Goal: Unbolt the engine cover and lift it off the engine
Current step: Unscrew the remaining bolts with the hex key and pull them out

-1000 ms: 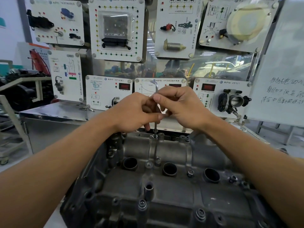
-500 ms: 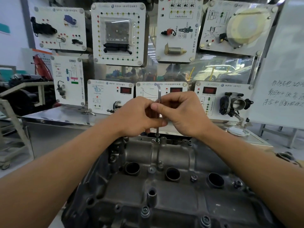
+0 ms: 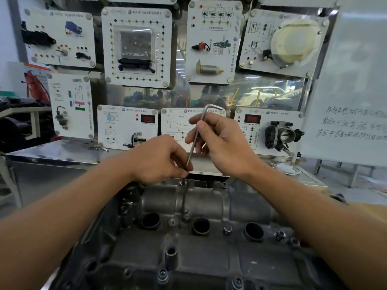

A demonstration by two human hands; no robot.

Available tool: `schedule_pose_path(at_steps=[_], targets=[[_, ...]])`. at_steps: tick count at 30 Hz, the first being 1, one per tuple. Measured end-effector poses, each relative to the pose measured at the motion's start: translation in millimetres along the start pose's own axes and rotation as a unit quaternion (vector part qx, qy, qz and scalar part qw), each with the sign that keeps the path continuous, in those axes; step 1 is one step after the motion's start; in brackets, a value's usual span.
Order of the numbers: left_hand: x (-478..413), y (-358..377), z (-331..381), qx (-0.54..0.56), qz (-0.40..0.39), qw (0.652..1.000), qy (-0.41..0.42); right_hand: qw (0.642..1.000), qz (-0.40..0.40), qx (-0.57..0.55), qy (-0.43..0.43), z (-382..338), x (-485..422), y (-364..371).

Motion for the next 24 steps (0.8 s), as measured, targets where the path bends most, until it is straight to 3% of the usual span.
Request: schedule_pose_path(at_steps=[8, 15, 19, 24], targets=[[0.7, 2.3, -1.0, -0.041, -0.007, 0.999, -0.019, 0.994, 0.085, 0.065, 0.025, 20.5, 27.9, -46.7], [-8.9, -3.0, 24.4, -0.094, -0.041, 0.994, -0.042, 0.994, -0.005, 0.111, 0.000, 22.0, 37.1, -53.1], [-32.1, 2.3, 60.9, 0.022, -0.051, 0.998, 0.018, 0.993, -0.026, 0.118, -0.007, 22.8, 36.2, -56.8], [-47.3, 5.4, 82.1, 0.161, -0.010, 0.984, 0.074, 0.992, -0.041, 0.115, -0.027, 20.7, 35.9, -58.7]])
Point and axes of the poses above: each hand's wrist, its own x-axis away from the middle knuckle, its own y-axis out of the palm, z = x × y, the point moved 1 cm from there along -x, towards the middle knuckle, and after that the axes turned 6 degrees about z, right-handed, at the moved point
